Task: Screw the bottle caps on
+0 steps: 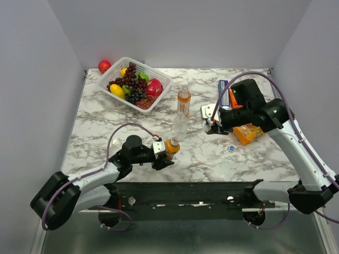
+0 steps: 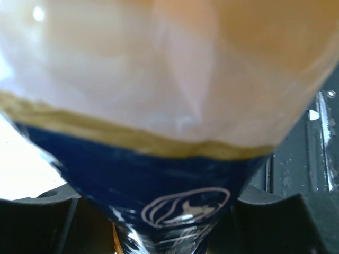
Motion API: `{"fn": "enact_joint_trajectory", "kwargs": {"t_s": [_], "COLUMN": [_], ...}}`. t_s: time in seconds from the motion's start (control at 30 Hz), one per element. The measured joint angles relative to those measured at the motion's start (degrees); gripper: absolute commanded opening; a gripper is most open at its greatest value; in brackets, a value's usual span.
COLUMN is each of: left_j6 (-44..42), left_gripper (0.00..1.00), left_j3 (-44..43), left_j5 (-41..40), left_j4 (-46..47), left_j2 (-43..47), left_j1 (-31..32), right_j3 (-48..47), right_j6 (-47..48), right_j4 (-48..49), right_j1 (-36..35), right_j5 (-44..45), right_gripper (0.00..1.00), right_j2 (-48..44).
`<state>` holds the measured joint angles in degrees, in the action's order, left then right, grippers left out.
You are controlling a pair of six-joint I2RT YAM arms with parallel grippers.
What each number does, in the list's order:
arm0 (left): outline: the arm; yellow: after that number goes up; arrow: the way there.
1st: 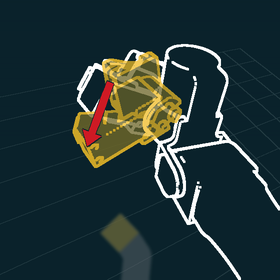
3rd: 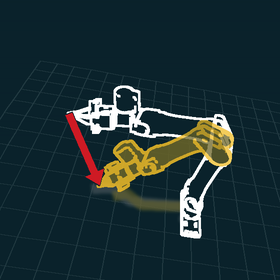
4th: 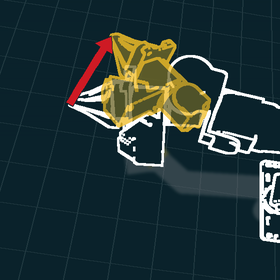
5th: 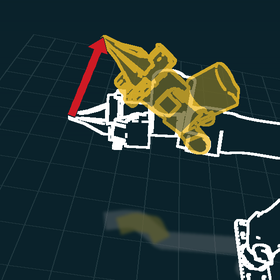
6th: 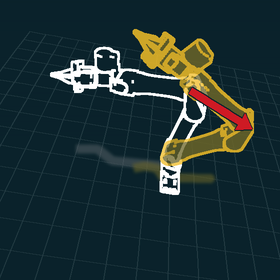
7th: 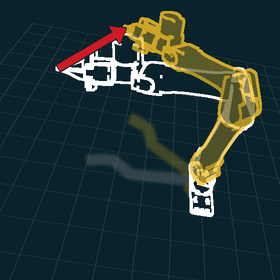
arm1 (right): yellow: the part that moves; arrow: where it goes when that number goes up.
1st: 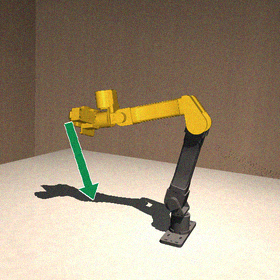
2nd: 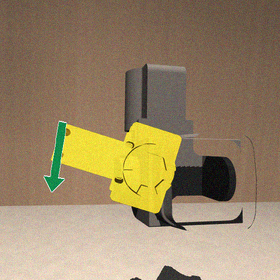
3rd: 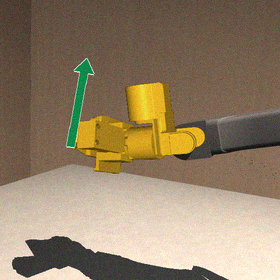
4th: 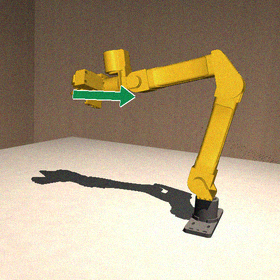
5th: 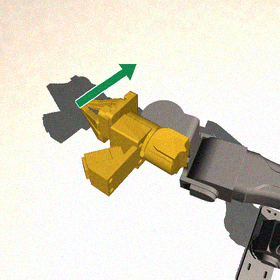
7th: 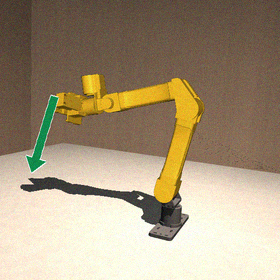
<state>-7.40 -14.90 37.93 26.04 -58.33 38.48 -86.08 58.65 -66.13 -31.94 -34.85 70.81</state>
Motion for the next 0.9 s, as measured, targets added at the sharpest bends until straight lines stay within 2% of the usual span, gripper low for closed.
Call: {"fn": "enact_joint_trajectory", "kwargs": {"t_s": [0.17, 0.27, 0.5, 0.9], "left_j6": [0.2, 0.0, -2.3, -4.9], "left_gripper": [0.00, 0.00, 0.00, 0.00], "left_j3": [-0.8, -1.4, -2.9, -6.0], "left_j5": [0.1, 0.1, 0.2, 0.3], "left_j4": [7.3, 11.3, 16.0, 15.8], "left_j2": [-8.2, -10.7, -13.8, -15.4], "left_j1": [3.5, 4.8, 6.6, 6.6], "right_j3": [-12.4, -16.5, -18.7, -18.6], "right_j6": [-0.3, 0.6, 5.4, 13.5], "right_j4": [-6.2, -7.3, -9.0, -10.1], "right_j1": [-5.5, -9.5, -13.1, -16.2], "right_j5": [-1.4, -1.7, -1.9, -1.9], "right_gripper": [0.31, 0.31, 0.32, 0.33], "right_j2": [3.9, 6.0, 10.8, 11.7]}}
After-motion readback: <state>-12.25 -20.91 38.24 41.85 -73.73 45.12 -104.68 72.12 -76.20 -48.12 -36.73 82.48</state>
